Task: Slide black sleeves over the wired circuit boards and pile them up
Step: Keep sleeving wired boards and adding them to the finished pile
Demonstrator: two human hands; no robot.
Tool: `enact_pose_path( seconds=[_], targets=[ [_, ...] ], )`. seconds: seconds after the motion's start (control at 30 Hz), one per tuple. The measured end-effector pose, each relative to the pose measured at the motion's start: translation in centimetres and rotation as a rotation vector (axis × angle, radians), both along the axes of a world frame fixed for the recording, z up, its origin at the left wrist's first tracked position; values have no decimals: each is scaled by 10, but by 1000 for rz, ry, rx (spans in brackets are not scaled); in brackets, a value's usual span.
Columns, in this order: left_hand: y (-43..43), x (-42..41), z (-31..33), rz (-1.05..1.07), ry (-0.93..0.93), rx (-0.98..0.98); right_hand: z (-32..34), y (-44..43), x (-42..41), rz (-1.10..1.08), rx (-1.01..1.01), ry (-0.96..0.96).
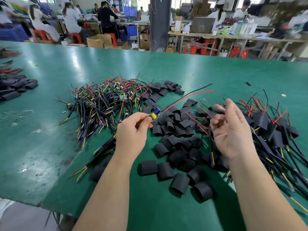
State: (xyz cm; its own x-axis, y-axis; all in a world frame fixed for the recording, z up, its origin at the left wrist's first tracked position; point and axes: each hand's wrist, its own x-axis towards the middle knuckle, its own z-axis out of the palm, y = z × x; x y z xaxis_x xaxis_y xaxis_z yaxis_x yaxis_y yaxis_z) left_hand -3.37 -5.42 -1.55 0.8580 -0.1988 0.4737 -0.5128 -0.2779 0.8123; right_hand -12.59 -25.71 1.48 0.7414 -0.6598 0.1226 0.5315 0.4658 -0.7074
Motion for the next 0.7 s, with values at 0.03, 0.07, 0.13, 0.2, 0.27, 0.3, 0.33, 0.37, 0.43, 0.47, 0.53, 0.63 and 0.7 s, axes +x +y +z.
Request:
enact_pose_path(
  seconds=[0.03, 0.07, 0.13, 0.2, 0.27, 0.3, 0.33, 0.37, 0.43, 0.47, 0.53, 0.63, 0.7],
  targets=[
    [0, 0, 0, -10, 4, 17, 1, -2, -1, -5, 25, -15],
    [0, -1, 0, -22, 9, 28, 3, -3, -2, -13, 26, -20],
    [0, -1, -1, -43, 20, 37, 4, -3, -2, -25, 11, -9],
    [0, -1, -1, -49, 17, 40, 5, -2, -2, -29, 34, -1],
    [0, -2, 0, -58, 13, 40, 4, -3, 0, -21, 85, -11],
    [0, -2, 0, -61, 14, 39, 3, -3, 0, -17, 94, -12],
    [0, -3, 1, -63, 16, 38, 2, -3, 0, -13, 81, -4],
    [0, -4, 1, -63, 16, 36, 1, -4, 0, -5, 52, 0],
    [0, -4, 1, -63, 16, 38, 0, -6, -2, 17, -5, -12],
    [0, -4, 1, -63, 19, 41, 0, -7, -2, 23, -23, -18],
    [0, -4, 1, -64, 26, 43, 2, -11, -4, 28, -32, -36],
    [0, -4, 1, -65, 21, 43, 4, -15, -7, 18, -43, -43],
    [0, -3, 1, -63, 18, 43, 4, -15, -7, 6, -50, -34]
  ],
)
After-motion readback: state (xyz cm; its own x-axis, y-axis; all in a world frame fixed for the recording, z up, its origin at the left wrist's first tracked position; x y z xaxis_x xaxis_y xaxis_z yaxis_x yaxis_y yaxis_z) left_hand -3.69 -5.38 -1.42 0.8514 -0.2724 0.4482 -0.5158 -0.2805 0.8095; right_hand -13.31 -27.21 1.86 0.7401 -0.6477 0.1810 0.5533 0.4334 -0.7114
